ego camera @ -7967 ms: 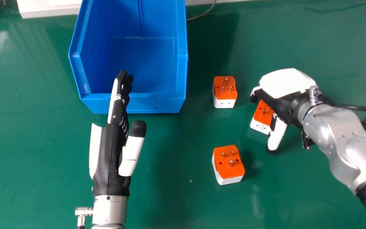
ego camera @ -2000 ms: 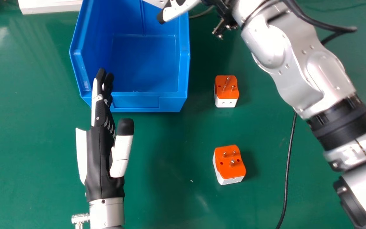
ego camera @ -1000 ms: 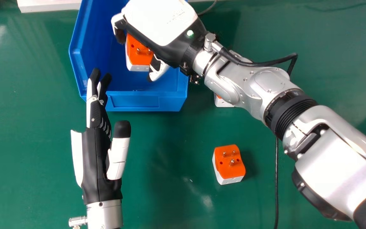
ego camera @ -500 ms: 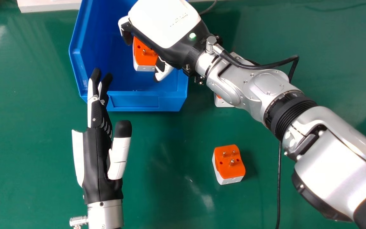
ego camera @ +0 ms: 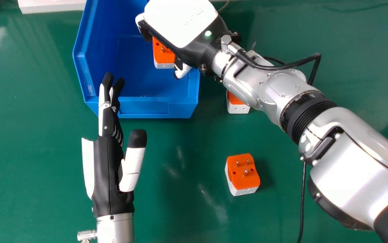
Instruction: Pick all objects and put in blue box
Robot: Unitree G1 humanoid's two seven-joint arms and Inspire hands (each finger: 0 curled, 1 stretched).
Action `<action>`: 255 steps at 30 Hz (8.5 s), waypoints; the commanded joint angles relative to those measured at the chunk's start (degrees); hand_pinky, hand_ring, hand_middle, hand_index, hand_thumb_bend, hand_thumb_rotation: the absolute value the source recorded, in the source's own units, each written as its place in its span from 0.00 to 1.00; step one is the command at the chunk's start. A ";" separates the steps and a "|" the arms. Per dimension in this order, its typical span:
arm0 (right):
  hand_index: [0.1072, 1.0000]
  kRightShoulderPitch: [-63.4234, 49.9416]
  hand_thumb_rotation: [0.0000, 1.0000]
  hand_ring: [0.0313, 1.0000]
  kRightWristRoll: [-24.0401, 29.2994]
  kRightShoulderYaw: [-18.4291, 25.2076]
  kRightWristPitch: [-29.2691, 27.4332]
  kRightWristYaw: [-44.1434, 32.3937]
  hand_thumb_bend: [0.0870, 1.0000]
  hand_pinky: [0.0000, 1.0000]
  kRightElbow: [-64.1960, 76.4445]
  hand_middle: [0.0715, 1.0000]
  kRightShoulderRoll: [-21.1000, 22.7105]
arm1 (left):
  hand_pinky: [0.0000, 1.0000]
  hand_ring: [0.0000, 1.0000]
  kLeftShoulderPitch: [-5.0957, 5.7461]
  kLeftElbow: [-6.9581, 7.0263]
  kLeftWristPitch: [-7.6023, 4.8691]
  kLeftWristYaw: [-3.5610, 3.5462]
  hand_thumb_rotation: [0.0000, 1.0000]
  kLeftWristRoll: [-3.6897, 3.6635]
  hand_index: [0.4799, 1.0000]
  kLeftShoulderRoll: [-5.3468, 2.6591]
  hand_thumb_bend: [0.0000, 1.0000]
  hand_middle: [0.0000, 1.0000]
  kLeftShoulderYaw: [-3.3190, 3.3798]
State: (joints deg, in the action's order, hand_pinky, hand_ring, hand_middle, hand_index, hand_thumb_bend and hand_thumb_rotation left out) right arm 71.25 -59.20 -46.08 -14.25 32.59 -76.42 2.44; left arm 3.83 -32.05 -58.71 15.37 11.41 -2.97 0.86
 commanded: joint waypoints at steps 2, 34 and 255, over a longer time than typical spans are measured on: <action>0.47 1.92 0.00 0.43 -0.41 -0.78 1.27 3.25 0.45 0.30 0.05 0.48 -0.64 | 0.99 0.98 0.79 1.04 -1.50 1.34 0.94 1.39 0.93 -2.81 0.92 0.95 -0.87; 0.49 2.03 0.00 0.42 -2.78 -4.21 6.64 3.50 0.45 0.30 -1.76 0.47 -2.17 | 0.98 0.97 0.73 0.43 -1.61 5.55 0.94 3.50 0.91 -2.48 0.92 0.95 -2.49; 0.47 -17.26 0.00 0.41 15.16 11.08 7.99 -36.55 0.49 0.40 13.96 0.50 11.18 | 0.99 0.95 -2.30 -4.00 -3.95 0.60 0.94 0.55 0.89 -0.60 0.91 0.94 -1.11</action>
State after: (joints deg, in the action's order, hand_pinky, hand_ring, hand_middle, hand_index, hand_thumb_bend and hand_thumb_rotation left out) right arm 54.09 -44.90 -35.64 -5.72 -4.90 -62.95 13.36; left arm 1.93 -36.64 -61.78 16.21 12.03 -2.80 -0.05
